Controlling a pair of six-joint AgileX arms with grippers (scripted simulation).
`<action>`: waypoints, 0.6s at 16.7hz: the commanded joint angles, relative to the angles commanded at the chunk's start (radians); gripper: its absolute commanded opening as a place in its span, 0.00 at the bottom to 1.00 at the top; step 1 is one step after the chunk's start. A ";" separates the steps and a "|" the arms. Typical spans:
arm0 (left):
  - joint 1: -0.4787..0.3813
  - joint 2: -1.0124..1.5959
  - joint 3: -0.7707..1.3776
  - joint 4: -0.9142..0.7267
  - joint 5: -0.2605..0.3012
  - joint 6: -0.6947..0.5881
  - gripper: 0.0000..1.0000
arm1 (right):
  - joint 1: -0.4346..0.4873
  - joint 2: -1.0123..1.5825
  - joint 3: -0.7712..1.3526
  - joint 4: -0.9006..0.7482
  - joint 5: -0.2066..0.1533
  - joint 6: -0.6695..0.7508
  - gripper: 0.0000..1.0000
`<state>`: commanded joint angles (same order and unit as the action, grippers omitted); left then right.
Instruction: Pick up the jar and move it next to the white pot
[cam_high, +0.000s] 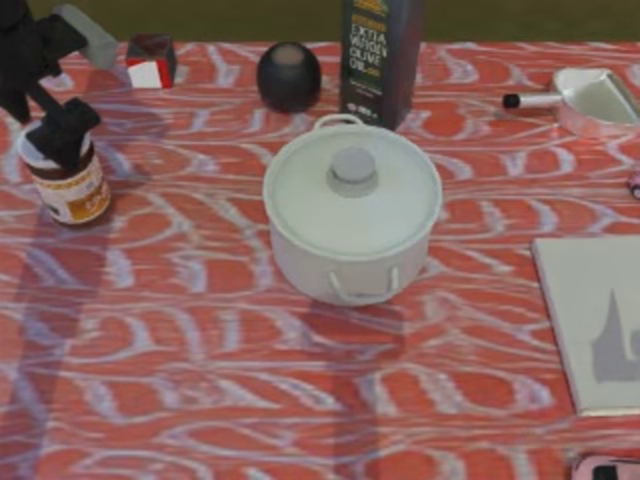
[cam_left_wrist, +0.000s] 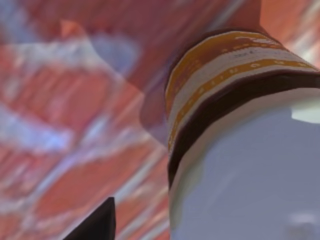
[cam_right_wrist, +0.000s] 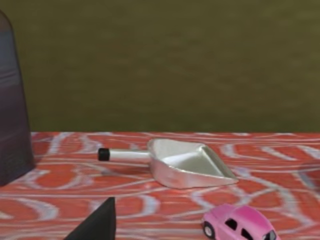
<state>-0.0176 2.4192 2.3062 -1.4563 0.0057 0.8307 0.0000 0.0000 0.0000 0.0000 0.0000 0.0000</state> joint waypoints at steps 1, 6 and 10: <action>-0.006 0.002 -0.002 0.002 0.001 -0.001 1.00 | 0.000 0.000 0.000 0.000 0.000 0.000 1.00; -0.002 -0.005 -0.104 0.100 0.000 -0.002 1.00 | 0.000 0.000 0.000 0.000 0.000 0.000 1.00; 0.001 -0.007 -0.207 0.200 0.000 0.001 1.00 | 0.000 0.000 0.000 0.000 0.000 0.000 1.00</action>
<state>-0.0166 2.4123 2.0997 -1.2565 0.0056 0.8316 0.0000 0.0000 0.0000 0.0000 0.0000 0.0000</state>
